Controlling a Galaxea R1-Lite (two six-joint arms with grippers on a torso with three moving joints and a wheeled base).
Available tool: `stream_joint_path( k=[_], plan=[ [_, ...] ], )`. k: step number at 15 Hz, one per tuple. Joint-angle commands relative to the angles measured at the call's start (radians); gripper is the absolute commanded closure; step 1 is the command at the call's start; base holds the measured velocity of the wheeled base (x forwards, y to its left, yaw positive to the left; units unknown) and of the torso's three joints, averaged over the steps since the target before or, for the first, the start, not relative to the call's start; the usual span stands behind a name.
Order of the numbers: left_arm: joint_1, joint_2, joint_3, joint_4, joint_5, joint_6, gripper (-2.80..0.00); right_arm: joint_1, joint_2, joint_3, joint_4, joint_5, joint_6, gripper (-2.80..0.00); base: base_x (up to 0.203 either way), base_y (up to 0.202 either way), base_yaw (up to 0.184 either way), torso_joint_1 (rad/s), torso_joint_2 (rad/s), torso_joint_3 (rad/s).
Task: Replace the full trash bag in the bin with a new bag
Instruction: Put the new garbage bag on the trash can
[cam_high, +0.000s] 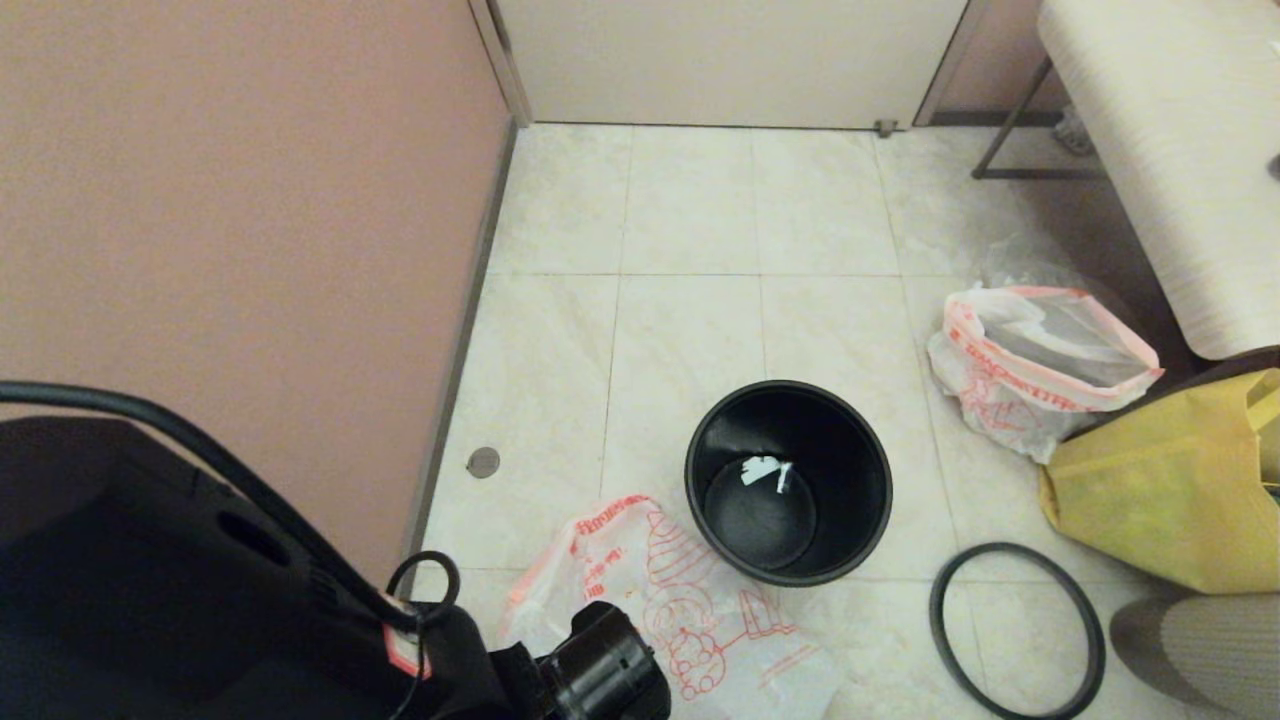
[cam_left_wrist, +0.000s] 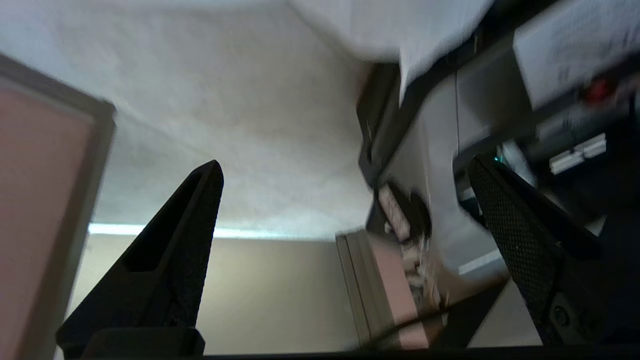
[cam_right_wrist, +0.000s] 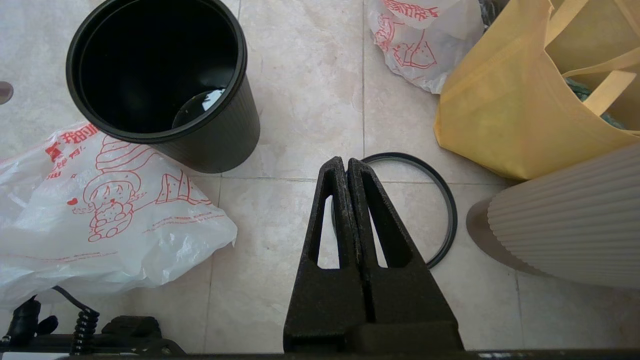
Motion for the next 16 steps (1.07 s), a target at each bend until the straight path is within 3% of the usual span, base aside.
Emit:
stream_joint_path(
  k=[1,4,7,9,10,13,16],
  plan=[
    [-0.005,0.055,-0.042,-0.003,0.009,-0.001,-2.80,0.000,0.000,0.000,0.000,0.000,0.000,0.00,0.000,0.000,0.000,0.000,0.00,0.000],
    [-0.004,0.078,-0.071,0.001,0.043,0.010,-2.80,0.000,0.001,0.000,-0.001,0.000,0.000,0.00,0.000,0.000,0.000,0.000,0.00,0.000],
    [-0.014,0.062,-0.102,-0.012,0.097,0.063,-2.80,0.000,0.000,0.000,-0.001,0.000,0.000,0.00,0.000,0.000,0.000,0.000,0.00,0.000],
    [-0.028,0.055,-0.135,-0.059,0.133,0.052,-2.80,0.000,0.000,0.000,0.001,0.000,0.000,0.00,0.000,0.000,0.000,0.000,0.00,0.000],
    [-0.048,0.050,-0.139,-0.067,0.133,-0.003,-2.80,0.000,0.000,0.000,-0.001,0.000,0.000,0.00,0.000,0.000,0.000,0.000,0.00,0.000],
    [-0.101,0.066,-0.150,-0.012,0.121,-0.267,-2.80,0.000,0.001,0.000,0.000,0.000,0.000,0.00,0.000,0.000,0.000,0.000,0.00,0.000],
    [-0.092,0.099,-0.275,0.228,0.002,-0.494,-2.80,0.000,0.000,0.000,-0.001,0.000,0.000,0.00,0.000,0.000,0.000,0.000,0.00,0.000]
  ],
)
